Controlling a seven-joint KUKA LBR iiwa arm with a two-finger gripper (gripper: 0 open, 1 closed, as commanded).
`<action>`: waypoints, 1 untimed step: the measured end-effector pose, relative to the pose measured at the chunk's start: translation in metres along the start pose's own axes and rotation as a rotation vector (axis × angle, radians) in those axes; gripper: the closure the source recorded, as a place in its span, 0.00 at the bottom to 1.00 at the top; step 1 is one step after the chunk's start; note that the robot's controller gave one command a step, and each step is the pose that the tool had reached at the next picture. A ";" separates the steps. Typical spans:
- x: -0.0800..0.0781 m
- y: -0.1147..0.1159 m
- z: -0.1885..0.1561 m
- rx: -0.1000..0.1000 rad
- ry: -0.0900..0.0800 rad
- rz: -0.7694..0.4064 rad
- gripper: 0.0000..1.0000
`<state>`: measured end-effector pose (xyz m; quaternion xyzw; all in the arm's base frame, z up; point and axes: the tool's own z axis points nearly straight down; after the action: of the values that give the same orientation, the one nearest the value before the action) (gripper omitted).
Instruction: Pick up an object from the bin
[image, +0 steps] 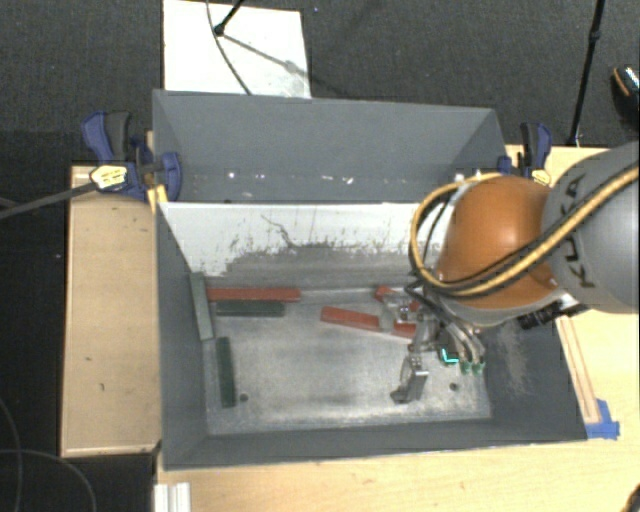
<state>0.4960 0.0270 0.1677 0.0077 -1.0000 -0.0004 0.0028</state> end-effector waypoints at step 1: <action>-0.074 -0.045 0.063 0.001 -0.008 0.144 0.00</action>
Offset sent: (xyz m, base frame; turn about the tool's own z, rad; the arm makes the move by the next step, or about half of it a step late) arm 0.0734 -0.0417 -0.0618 0.1449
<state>0.5704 -0.0166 0.1039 -0.0641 -0.9979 0.0005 -0.0014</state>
